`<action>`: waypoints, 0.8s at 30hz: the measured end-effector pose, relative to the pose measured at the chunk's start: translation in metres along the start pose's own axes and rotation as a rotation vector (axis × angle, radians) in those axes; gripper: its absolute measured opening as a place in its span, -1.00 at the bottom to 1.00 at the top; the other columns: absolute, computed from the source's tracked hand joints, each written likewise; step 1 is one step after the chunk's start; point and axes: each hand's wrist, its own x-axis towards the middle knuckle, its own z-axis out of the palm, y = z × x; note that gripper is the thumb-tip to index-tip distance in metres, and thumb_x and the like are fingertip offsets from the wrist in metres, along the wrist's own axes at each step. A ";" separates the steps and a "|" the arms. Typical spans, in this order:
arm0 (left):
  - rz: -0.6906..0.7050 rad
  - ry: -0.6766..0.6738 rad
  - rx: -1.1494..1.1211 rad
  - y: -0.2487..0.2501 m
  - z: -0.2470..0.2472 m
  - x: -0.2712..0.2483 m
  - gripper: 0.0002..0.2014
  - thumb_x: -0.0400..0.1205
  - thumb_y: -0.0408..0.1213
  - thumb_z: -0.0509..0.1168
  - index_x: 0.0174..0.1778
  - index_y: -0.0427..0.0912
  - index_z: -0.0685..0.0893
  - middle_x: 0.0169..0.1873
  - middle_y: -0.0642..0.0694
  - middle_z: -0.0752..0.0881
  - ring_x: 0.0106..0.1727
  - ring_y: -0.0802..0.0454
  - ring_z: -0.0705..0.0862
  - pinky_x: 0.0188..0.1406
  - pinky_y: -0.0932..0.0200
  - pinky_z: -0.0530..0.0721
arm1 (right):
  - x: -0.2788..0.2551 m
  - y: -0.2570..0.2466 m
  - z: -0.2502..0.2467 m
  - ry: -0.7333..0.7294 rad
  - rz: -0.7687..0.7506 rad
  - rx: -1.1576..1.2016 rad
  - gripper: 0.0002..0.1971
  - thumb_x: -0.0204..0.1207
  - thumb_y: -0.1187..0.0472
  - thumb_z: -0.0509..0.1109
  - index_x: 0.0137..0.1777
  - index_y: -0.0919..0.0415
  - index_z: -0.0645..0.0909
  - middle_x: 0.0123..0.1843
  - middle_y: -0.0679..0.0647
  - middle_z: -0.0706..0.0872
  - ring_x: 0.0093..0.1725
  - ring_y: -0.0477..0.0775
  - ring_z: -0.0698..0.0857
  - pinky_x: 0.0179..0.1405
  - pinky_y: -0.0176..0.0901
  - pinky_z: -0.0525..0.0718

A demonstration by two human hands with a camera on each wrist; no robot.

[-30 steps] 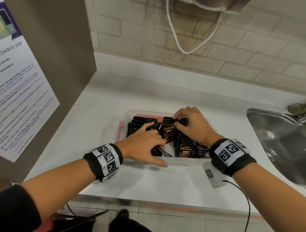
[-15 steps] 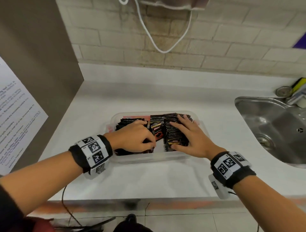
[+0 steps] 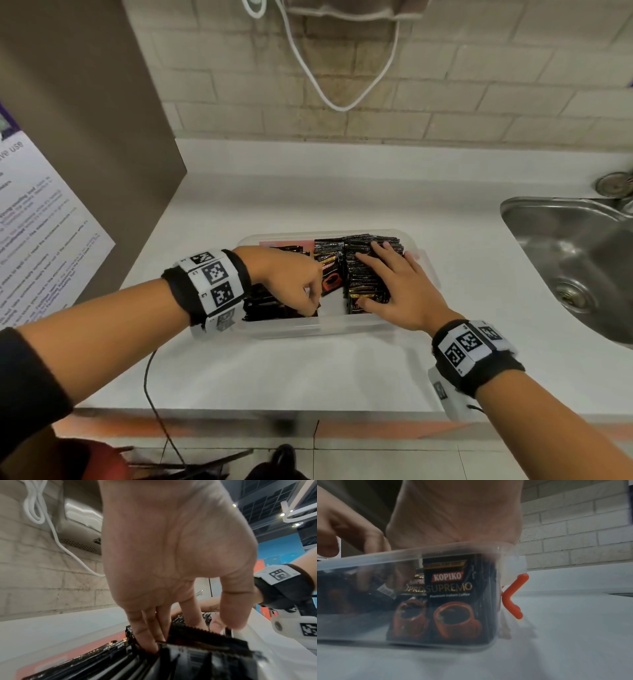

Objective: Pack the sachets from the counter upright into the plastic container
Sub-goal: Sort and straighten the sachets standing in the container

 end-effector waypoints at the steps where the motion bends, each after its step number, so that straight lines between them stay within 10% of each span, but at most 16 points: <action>1: -0.018 -0.021 -0.040 0.002 -0.003 0.002 -0.82 0.65 -0.08 0.33 -0.22 0.11 0.80 0.10 0.06 0.73 0.12 0.14 0.65 0.18 0.11 0.55 | 0.000 0.000 0.000 -0.008 0.001 -0.015 -0.17 0.56 -0.28 0.37 0.75 -0.22 0.07 0.82 -0.04 -0.03 0.79 -0.02 -0.17 0.75 0.11 -0.25; 15: -0.166 -0.228 0.084 0.007 -0.026 0.002 -0.57 0.56 -0.20 0.49 0.37 0.05 0.68 0.34 0.12 0.55 0.37 0.09 0.47 0.27 0.10 0.45 | 0.002 0.000 0.000 -0.049 0.024 -0.059 -0.18 0.57 -0.32 0.30 0.76 -0.25 0.00 0.82 -0.07 -0.11 0.78 -0.02 -0.20 0.75 0.11 -0.24; 21: -0.071 -0.078 0.018 0.002 -0.026 0.001 -0.75 0.63 -0.22 0.43 0.21 0.05 0.80 -0.12 0.44 0.63 -0.07 0.48 0.61 -0.11 0.44 0.46 | 0.002 0.000 0.000 -0.049 0.024 -0.054 -0.18 0.57 -0.32 0.30 0.76 -0.26 0.00 0.82 -0.07 -0.10 0.78 -0.02 -0.21 0.75 0.13 -0.24; 24: -0.012 0.023 0.025 -0.001 -0.026 -0.001 -0.81 0.67 -0.20 0.40 0.17 0.01 0.81 -0.01 0.19 0.78 0.05 0.21 0.69 0.06 0.21 0.61 | 0.002 0.000 0.001 -0.047 0.027 -0.053 -0.17 0.56 -0.32 0.31 0.75 -0.27 0.00 0.82 -0.08 -0.10 0.78 -0.04 -0.21 0.75 0.12 -0.24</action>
